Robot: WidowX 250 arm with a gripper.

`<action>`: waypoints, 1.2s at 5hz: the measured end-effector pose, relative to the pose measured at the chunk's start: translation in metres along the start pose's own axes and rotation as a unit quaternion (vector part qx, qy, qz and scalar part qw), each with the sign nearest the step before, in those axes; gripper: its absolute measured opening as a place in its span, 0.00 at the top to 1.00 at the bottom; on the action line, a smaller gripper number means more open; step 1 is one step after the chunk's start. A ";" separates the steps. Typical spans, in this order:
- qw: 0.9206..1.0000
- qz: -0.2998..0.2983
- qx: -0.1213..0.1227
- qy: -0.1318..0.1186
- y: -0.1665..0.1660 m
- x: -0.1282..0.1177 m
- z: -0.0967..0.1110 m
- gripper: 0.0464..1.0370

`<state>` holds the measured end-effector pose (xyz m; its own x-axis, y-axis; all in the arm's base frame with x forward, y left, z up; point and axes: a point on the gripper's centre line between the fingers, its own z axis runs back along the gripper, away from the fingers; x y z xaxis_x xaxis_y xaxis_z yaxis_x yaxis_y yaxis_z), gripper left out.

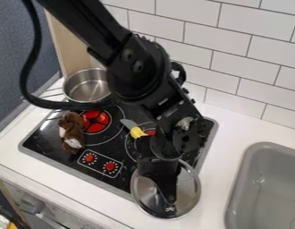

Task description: Moving the cover above

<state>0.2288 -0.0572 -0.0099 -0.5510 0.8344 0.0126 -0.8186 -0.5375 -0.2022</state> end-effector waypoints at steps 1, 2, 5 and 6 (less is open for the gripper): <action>1.000 -0.009 -0.004 -0.004 -0.001 0.001 0.000 0.99; 0.999 -0.034 -0.008 -0.012 -0.002 0.003 0.005 0.99; 0.985 -0.169 -0.024 -0.019 -0.022 0.019 0.069 0.99; 0.982 -0.189 -0.014 0.004 -0.046 0.029 0.073 0.99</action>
<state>0.2387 -0.0171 0.0713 -0.2081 0.9745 0.0835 -0.9592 -0.1867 -0.2123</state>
